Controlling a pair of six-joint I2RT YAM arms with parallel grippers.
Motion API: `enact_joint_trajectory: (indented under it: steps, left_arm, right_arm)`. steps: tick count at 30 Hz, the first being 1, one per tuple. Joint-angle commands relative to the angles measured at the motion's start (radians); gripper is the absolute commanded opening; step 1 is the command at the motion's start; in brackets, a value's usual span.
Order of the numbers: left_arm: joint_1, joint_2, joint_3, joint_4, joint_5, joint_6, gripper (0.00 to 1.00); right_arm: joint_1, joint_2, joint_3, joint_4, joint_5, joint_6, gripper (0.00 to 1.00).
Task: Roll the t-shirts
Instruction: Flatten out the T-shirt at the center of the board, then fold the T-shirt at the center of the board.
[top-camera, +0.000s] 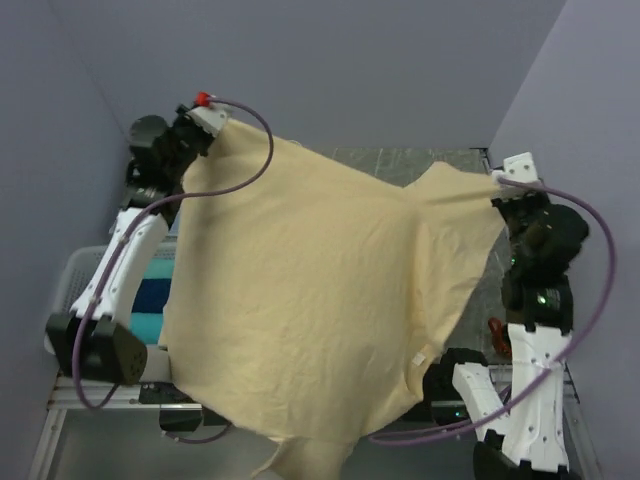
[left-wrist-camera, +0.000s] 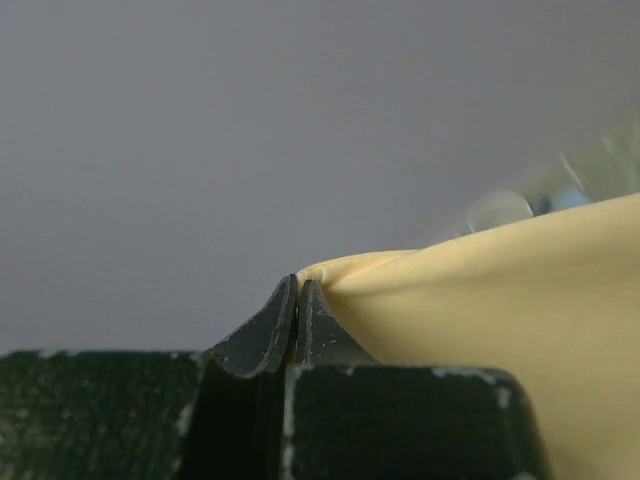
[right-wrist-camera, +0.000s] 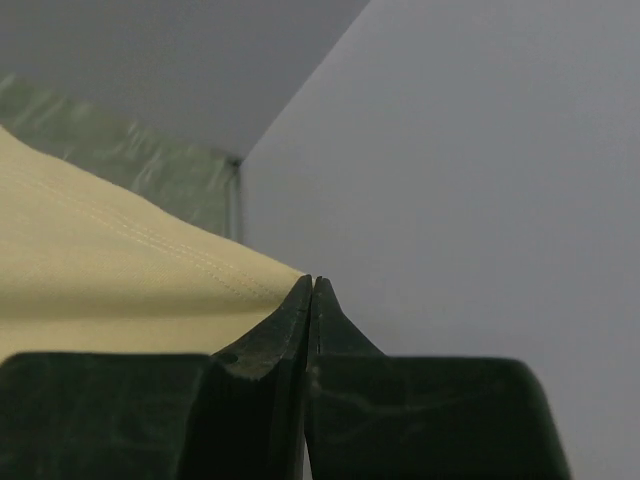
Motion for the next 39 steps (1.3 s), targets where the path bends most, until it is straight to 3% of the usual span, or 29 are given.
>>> enact_joint_trajectory:
  steps: [1,6,9,15,23,31,35,39]
  left_arm:
    - [-0.019,0.185,-0.032,-0.044,0.014,0.067,0.01]
    - [-0.035,0.505,0.147,-0.067,-0.093,0.07,0.01]
    - [-0.046,0.665,0.361,-0.145,-0.131,0.049,0.01]
    - [-0.072,0.88,0.555,-0.163,-0.185,0.058,0.01]
    - [-0.092,0.986,0.63,-0.077,-0.277,0.107,0.01]
    - [-0.092,1.068,0.719,0.036,-0.328,0.187,0.01]
    - [-0.095,1.095,0.776,0.01,-0.309,0.145,0.01]
    - [-0.095,1.043,0.663,0.056,-0.277,0.13,0.01]
  right_arm:
    - [-0.007,0.067,-0.221,0.028,0.042,0.104,0.0]
    - [-0.005,0.3,-0.322,0.149,0.107,0.207,0.0]
    - [0.001,0.414,-0.339,0.213,0.12,0.158,0.0]
    - [-0.007,0.671,-0.283,0.319,0.212,0.127,0.0]
    - [-0.008,1.024,0.022,0.313,0.307,0.185,0.0]
    - [-0.008,1.279,0.306,0.273,0.335,0.202,0.0]
    - [-0.008,1.316,0.372,0.247,0.321,0.215,0.0]
    - [-0.004,1.296,0.362,0.23,0.315,0.222,0.0]
